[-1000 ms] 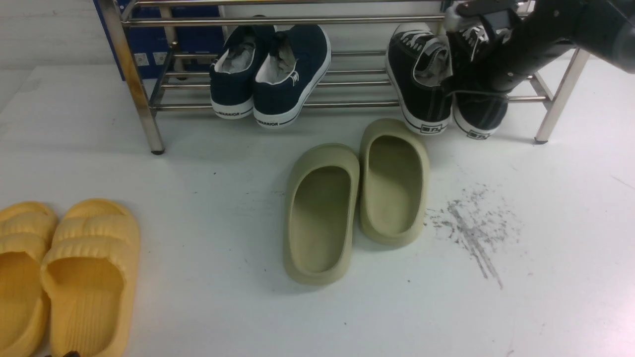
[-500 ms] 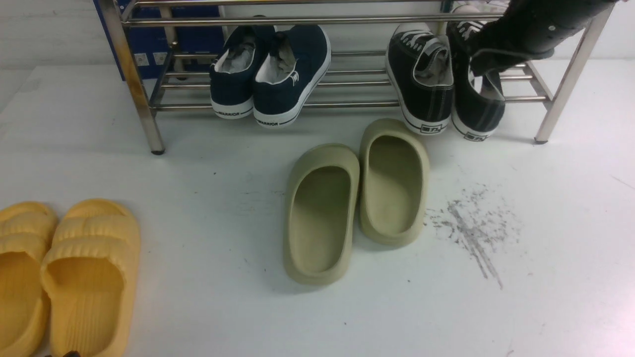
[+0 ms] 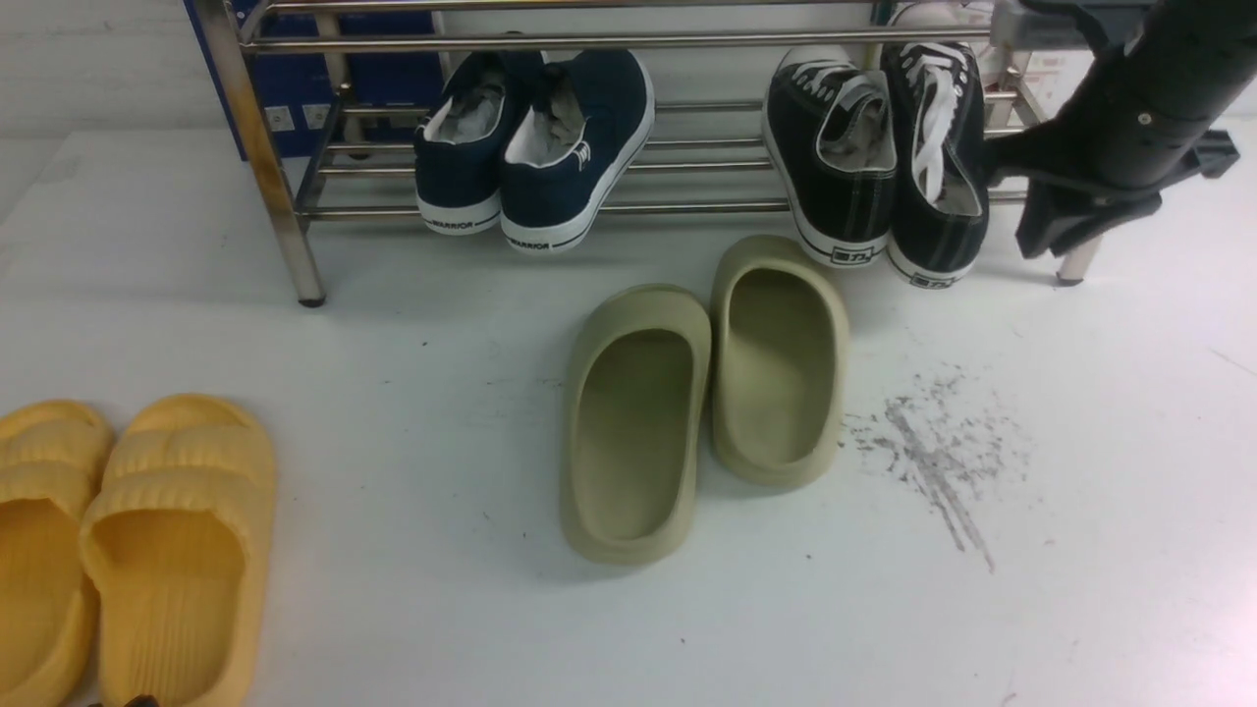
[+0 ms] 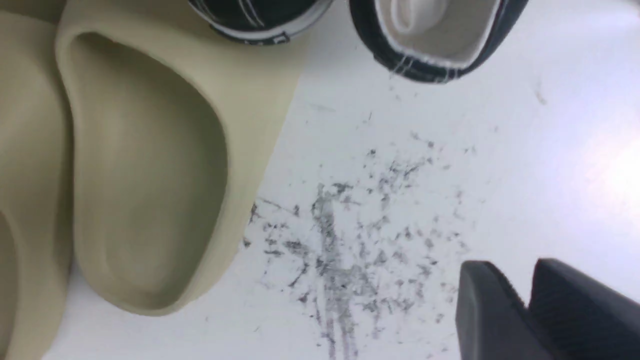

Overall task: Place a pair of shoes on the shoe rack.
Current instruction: Use the right arm to put a shoe into the shoe rack

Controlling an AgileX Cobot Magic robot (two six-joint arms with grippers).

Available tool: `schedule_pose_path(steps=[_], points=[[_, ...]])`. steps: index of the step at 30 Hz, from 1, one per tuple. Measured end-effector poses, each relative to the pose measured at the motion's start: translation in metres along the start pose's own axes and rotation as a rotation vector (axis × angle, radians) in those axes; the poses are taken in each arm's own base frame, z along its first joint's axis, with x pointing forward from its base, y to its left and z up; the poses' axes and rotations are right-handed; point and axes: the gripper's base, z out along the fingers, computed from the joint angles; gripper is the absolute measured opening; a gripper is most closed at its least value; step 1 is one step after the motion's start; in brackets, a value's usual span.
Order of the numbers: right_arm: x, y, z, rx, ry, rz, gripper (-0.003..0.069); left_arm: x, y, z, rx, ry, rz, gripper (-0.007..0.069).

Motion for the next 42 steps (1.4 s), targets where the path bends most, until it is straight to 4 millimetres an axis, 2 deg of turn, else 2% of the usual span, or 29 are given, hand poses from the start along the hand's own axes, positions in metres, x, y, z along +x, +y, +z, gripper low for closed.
schedule_pose_path(steps=[2, 6, 11, 12, 13, 15, 17, 18, 21, 23, 25, 32, 34, 42], points=[[0.005, -0.001, 0.006, -0.008, -0.016, 0.057, 0.0142, 0.0, 0.0, 0.0, 0.0, 0.0, 0.0, 0.0239], [0.004, -0.003, 0.015, -0.018, -0.088, 0.137, 0.0174, 0.0, 0.0, 0.0, 0.0, 0.0, 0.0, 0.0239], [-0.011, -0.008, 0.018, -0.038, -0.253, 0.212, 0.0321, 0.0, 0.0, 0.0, 0.0, 0.0, 0.0, 0.0239], [-0.011, -0.007, 0.018, -0.039, -0.258, 0.212, 0.0325, 0.0, 0.0, 0.0, 0.0, 0.0, 0.0, 0.0239], [-0.015, -0.008, 0.022, -0.042, -0.285, 0.217, 0.0364, 0.0, 0.0, 0.0, 0.0, 0.0, 0.0, 0.0239], [-0.018, -0.009, 0.032, -0.043, -0.302, 0.221, 0.0396, 0.0, 0.0, 0.0, 0.0, 0.0, 0.0, 0.0239], [-0.019, -0.01, 0.038, -0.041, -0.3, 0.224, 0.0405, 0.0, 0.0, 0.0, 0.0, 0.0, 0.0, 0.0239], [-0.021, -0.012, 0.053, -0.039, -0.297, 0.23, 0.0409, 0.0, 0.0, 0.0, 0.0, 0.0, 0.0, 0.0239], [-0.023, -0.014, 0.066, -0.036, -0.303, 0.233, 0.0405, 0.0, 0.0, 0.0, 0.0, 0.0, 0.0, 0.0239], [-0.026, -0.016, 0.078, -0.037, -0.33, 0.236, 0.0374, 0.0, 0.0, 0.0, 0.0, 0.0, 0.0, 0.0239], [-0.027, -0.016, 0.081, -0.036, -0.341, 0.236, 0.0335, 0.0, 0.0, 0.0, 0.0, 0.0, 0.0, 0.0239], [-0.029, -0.023, 0.075, -0.018, -0.359, 0.23, 0.004, 0.0, 0.0, 0.0, 0.0, 0.0, 0.0, 0.0239], [-0.027, -0.028, 0.07, -0.01, -0.345, 0.239, 0.0019, 0.0, 0.0, 0.0, 0.0, 0.0, 0.0, 0.0239], [-0.019, -0.034, 0.045, 0.006, -0.275, 0.164, 0.002, 0.0, 0.0, 0.0, 0.0, 0.0, 0.0, 0.0239]])
